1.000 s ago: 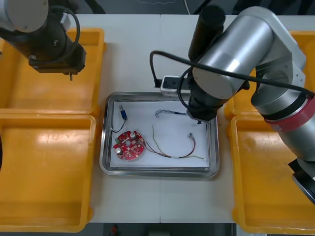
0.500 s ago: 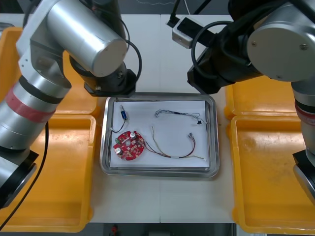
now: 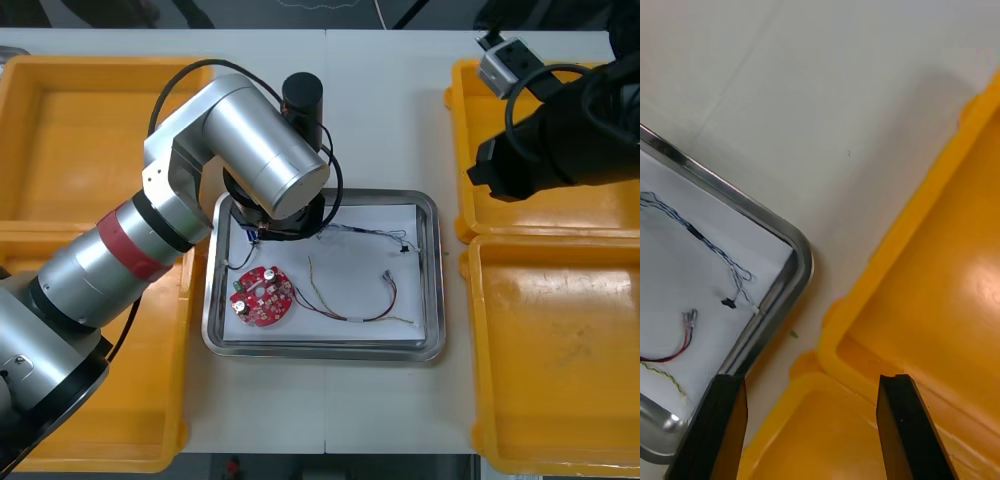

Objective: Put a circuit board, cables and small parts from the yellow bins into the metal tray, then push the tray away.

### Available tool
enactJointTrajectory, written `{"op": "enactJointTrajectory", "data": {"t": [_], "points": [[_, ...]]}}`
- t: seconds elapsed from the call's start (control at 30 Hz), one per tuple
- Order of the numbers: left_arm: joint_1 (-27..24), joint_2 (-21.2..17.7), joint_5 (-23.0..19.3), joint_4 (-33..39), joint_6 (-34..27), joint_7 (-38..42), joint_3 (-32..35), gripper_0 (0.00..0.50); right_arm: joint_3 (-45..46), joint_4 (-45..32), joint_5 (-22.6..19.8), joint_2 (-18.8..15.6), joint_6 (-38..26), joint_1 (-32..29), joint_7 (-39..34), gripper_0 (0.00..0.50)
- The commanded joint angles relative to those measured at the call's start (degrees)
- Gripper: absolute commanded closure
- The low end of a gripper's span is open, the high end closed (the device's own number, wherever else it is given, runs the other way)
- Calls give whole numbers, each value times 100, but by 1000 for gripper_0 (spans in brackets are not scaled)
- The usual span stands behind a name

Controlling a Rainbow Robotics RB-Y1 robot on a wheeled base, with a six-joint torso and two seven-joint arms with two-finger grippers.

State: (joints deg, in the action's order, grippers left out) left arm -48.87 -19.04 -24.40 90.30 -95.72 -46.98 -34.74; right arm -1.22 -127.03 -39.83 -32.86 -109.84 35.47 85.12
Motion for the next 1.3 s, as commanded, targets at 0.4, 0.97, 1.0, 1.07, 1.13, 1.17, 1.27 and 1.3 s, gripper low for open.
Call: {"op": "enactJointTrajectory", "data": {"t": [0.4, 0.97, 1.0, 1.07, 1.13, 1.17, 1.27, 1.3], "points": [[18, 243, 120, -592, 713, 488, -463, 495, 1739, -190, -60, -406, -16, -1271, -338, 0], [18, 199, 67, 243, -263, 321, 134, 0, 2478, -190, -166, -494, -16, -2360, -355, 0], [18, 190, 50, 339, -351, 312, 205, 0, 2495, -190, -183, -502, -16, -2404, -355, 0], [18, 129, -3, 708, -667, 286, 433, 0, 2539, -190, -218, -546, -16, -2598, -364, 0], [18, 85, -29, 963, -896, 277, 609, 0, 2539, -190, -245, -573, -16, -2721, -373, 0], [18, 58, -82, 1113, -1036, 250, 758, 0, 2539, -190, -262, -590, -16, -2782, -382, 0], [26, -38, -144, 1491, -1428, 163, 1092, 0, 2548, -190, -289, -608, -16, -2835, -417, 0], [53, -109, -152, 1675, -1428, 127, 1215, 0, 2557, -190, -298, -608, -16, -2835, -435, 0]]}}
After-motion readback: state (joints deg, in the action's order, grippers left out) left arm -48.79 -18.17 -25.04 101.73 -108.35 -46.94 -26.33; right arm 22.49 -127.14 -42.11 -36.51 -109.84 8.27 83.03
